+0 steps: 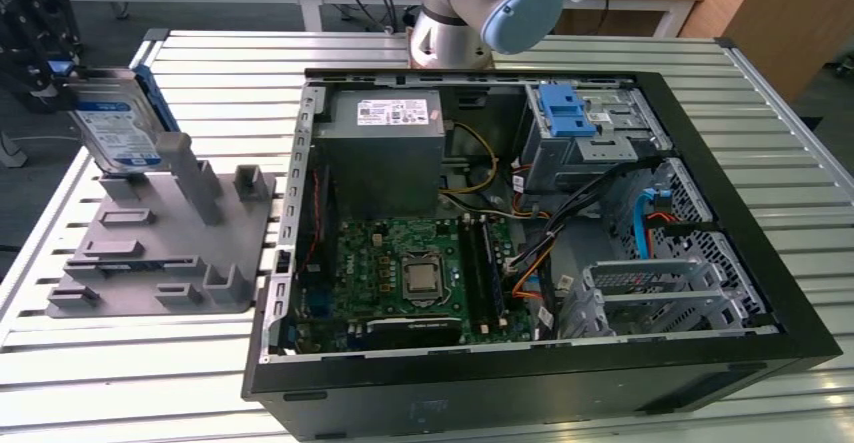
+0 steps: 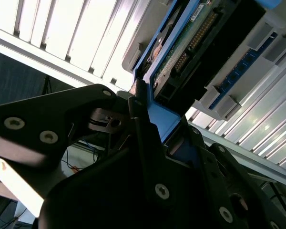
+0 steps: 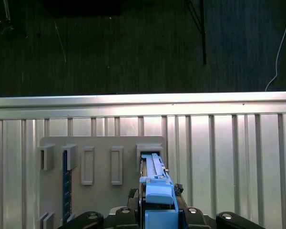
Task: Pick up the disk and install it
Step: 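Pick up the disk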
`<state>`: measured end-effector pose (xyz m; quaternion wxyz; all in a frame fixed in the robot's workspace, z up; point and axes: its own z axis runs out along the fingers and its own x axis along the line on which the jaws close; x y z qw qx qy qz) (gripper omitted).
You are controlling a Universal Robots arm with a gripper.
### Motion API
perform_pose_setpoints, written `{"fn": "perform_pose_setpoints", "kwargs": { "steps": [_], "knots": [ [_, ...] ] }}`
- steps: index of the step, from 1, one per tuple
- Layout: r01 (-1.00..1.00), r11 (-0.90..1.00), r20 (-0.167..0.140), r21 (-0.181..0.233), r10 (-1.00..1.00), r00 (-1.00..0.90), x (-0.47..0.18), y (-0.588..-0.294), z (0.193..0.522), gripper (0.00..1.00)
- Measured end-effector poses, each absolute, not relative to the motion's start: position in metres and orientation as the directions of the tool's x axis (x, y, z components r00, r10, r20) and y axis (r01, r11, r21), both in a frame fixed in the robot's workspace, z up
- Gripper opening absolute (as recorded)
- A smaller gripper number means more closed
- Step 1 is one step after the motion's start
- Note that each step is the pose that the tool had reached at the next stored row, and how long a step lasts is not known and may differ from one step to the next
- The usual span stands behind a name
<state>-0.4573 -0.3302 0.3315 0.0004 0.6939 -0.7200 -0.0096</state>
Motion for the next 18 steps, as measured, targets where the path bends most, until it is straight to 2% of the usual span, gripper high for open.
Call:
{"fn": "perform_pose_setpoints", "kwargs": {
  "steps": [18],
  "knots": [
    [-0.999, 0.037, -0.013, 0.015, -0.999, -0.037, -0.4573, -0.3302, 0.3353, 0.36]
  ]
}}
